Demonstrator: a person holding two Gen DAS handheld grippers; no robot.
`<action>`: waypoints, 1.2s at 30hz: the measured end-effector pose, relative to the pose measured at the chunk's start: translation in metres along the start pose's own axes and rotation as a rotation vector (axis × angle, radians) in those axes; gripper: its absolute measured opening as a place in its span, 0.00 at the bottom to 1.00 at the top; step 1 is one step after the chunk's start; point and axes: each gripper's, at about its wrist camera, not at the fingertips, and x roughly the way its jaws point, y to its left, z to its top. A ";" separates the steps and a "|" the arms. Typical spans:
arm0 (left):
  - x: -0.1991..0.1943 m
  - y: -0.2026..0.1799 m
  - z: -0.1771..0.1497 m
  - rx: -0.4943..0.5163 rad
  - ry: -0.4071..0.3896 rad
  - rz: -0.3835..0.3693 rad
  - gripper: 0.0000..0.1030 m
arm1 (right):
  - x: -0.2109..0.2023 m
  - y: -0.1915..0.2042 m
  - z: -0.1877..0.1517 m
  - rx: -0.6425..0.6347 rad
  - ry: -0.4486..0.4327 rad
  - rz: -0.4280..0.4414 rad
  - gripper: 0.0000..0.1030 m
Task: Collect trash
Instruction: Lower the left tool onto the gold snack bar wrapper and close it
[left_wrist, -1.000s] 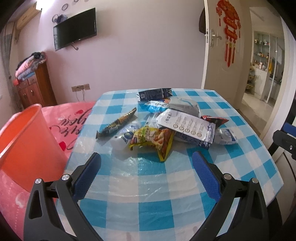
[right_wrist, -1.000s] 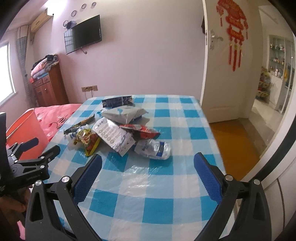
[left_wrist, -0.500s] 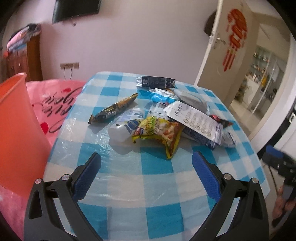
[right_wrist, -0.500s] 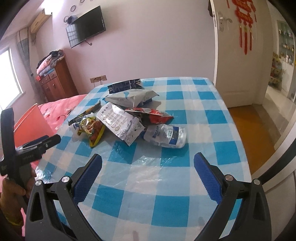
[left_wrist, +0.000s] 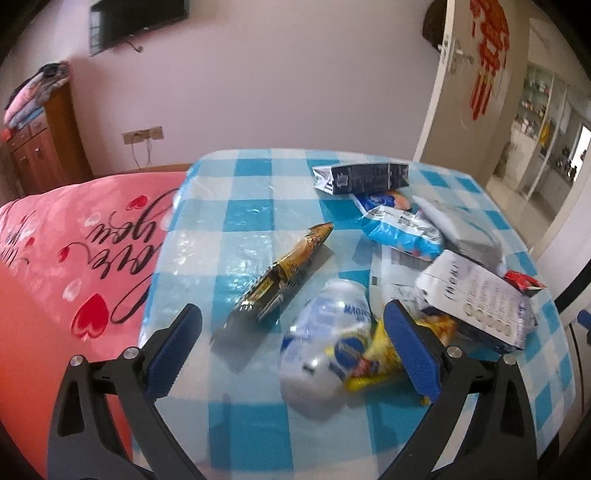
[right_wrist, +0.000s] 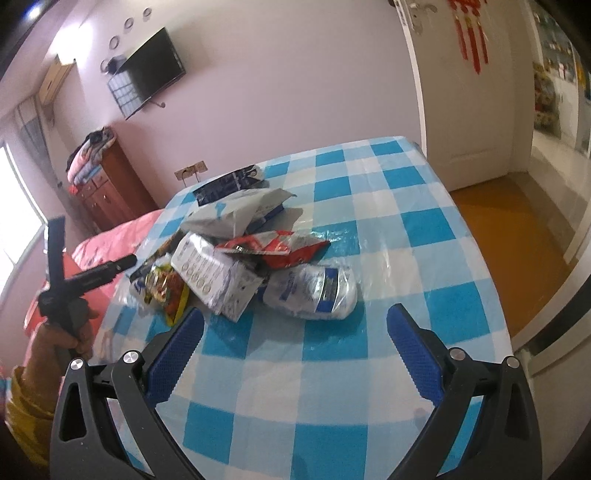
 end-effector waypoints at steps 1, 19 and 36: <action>0.005 0.000 0.002 0.008 0.007 -0.003 0.96 | 0.004 -0.004 0.004 0.020 0.005 0.007 0.95; 0.059 0.006 0.025 0.080 0.099 -0.019 0.79 | 0.065 -0.042 0.048 0.352 0.145 0.307 0.64; 0.081 0.000 0.028 0.102 0.159 -0.034 0.51 | 0.117 -0.040 0.058 0.369 0.305 0.316 0.56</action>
